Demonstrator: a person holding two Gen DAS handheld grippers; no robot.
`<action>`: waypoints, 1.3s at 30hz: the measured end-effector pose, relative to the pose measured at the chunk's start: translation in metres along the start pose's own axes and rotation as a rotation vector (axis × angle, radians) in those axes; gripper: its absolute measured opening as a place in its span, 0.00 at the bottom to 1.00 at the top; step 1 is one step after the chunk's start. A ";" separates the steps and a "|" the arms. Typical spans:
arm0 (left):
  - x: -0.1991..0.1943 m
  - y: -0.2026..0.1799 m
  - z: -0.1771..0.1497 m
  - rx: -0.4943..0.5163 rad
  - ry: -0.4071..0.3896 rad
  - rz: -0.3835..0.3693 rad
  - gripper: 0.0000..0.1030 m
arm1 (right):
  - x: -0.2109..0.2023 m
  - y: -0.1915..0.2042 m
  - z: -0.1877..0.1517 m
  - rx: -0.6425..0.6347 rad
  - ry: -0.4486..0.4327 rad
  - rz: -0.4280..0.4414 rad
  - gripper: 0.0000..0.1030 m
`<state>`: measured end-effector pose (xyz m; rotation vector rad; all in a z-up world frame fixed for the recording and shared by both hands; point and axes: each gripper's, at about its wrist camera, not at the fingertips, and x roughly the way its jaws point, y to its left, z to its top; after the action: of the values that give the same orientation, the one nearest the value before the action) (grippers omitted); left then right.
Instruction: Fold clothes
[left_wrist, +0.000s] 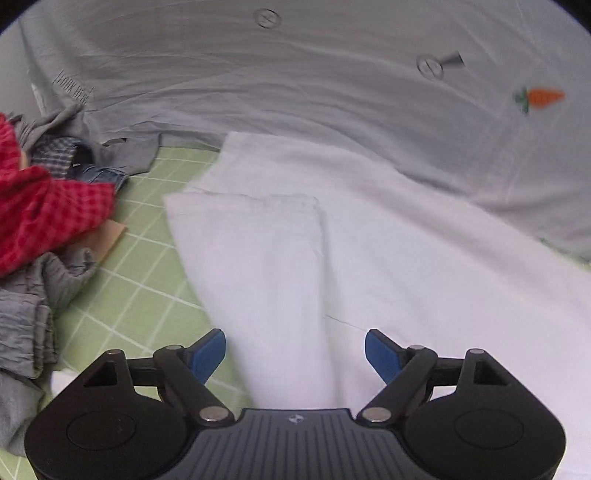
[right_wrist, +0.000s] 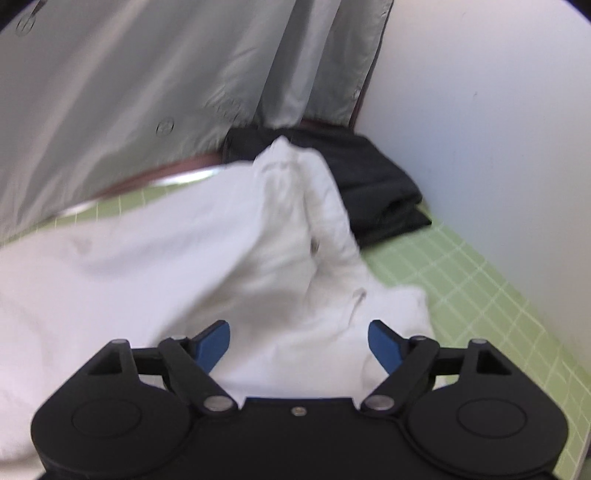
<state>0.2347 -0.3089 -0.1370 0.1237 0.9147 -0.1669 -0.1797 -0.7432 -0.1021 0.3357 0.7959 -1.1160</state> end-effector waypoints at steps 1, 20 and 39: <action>0.003 -0.006 0.000 0.022 0.001 0.032 0.81 | 0.000 0.004 -0.004 -0.007 0.014 -0.007 0.81; -0.037 0.130 0.018 -0.317 -0.019 0.382 0.81 | -0.014 0.016 -0.005 0.024 0.093 0.042 0.82; -0.110 0.067 -0.082 -0.092 0.113 0.138 0.86 | -0.044 -0.023 -0.061 0.071 0.143 0.107 0.84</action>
<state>0.1182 -0.2188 -0.0973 0.1118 1.0213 0.0103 -0.2337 -0.6866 -0.1088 0.5167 0.8557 -1.0297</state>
